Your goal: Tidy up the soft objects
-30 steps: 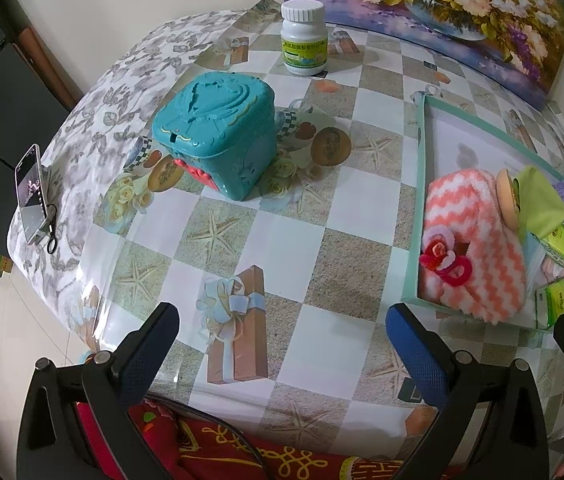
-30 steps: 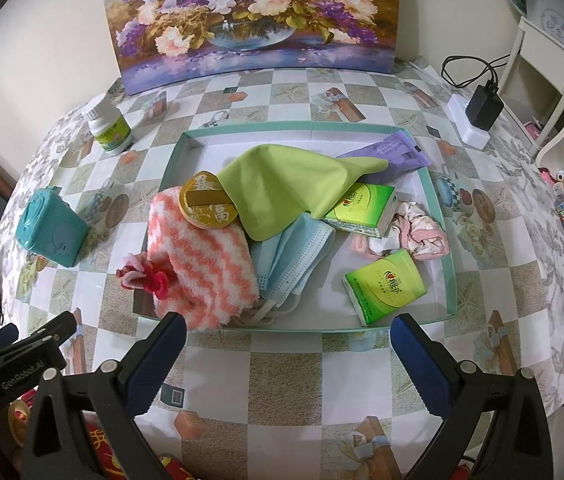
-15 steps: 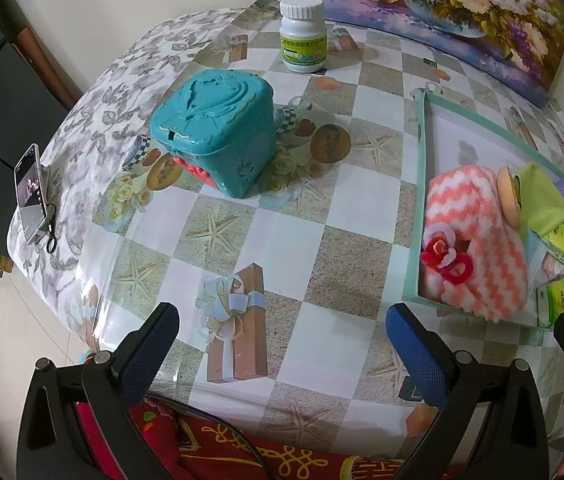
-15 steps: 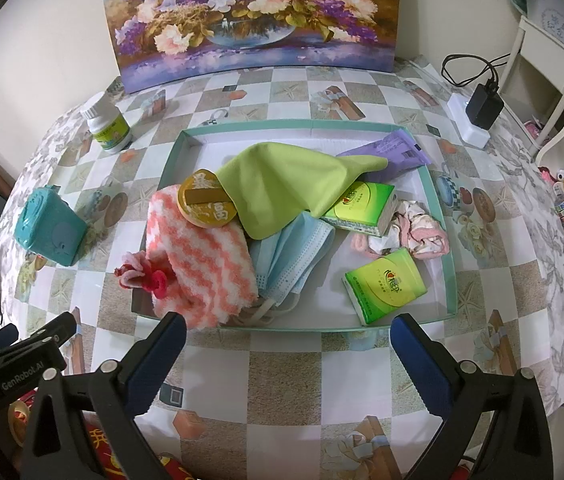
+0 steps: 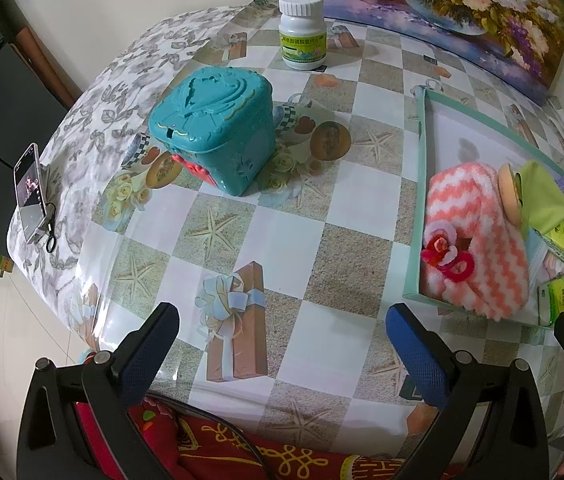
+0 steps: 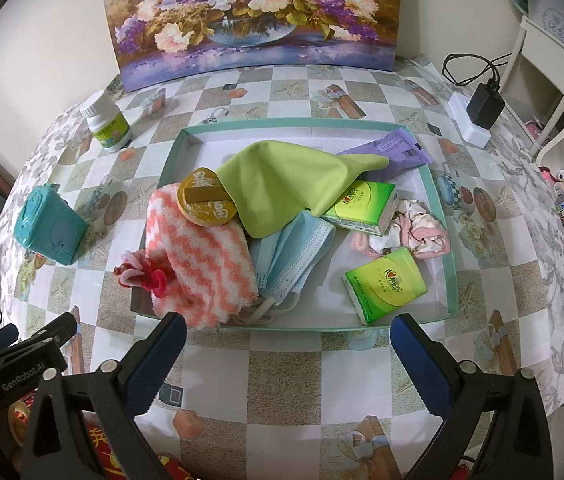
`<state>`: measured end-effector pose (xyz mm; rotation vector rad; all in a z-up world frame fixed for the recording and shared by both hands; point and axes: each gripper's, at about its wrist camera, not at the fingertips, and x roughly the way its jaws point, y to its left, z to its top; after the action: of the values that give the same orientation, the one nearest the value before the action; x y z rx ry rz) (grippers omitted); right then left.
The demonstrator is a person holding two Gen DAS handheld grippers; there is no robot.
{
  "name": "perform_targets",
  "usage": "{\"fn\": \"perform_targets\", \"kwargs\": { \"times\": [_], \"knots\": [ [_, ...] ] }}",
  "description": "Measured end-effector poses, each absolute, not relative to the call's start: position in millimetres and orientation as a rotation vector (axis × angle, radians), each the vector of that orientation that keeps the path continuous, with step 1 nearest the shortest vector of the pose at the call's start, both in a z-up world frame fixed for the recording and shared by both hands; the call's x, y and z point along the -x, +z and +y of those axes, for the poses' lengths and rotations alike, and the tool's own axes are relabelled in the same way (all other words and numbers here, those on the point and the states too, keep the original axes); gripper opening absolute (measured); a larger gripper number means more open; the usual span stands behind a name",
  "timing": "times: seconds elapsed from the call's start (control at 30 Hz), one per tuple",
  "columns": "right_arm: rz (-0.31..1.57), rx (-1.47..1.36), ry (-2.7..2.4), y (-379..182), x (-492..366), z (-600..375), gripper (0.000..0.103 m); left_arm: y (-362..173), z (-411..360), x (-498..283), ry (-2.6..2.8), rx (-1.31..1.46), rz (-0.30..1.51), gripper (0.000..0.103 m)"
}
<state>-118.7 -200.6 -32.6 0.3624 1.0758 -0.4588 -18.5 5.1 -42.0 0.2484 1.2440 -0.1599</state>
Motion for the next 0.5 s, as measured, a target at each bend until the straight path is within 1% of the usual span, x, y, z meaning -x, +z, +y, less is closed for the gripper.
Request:
{"fn": "perform_targets", "kwargs": {
  "times": [0.5],
  "knots": [
    [1.076, -0.373, -0.463, -34.2, 120.7, -201.8, 0.103, -39.9, 9.8, 17.4, -0.144, -0.227, 1.237, 0.103]
  ]
}}
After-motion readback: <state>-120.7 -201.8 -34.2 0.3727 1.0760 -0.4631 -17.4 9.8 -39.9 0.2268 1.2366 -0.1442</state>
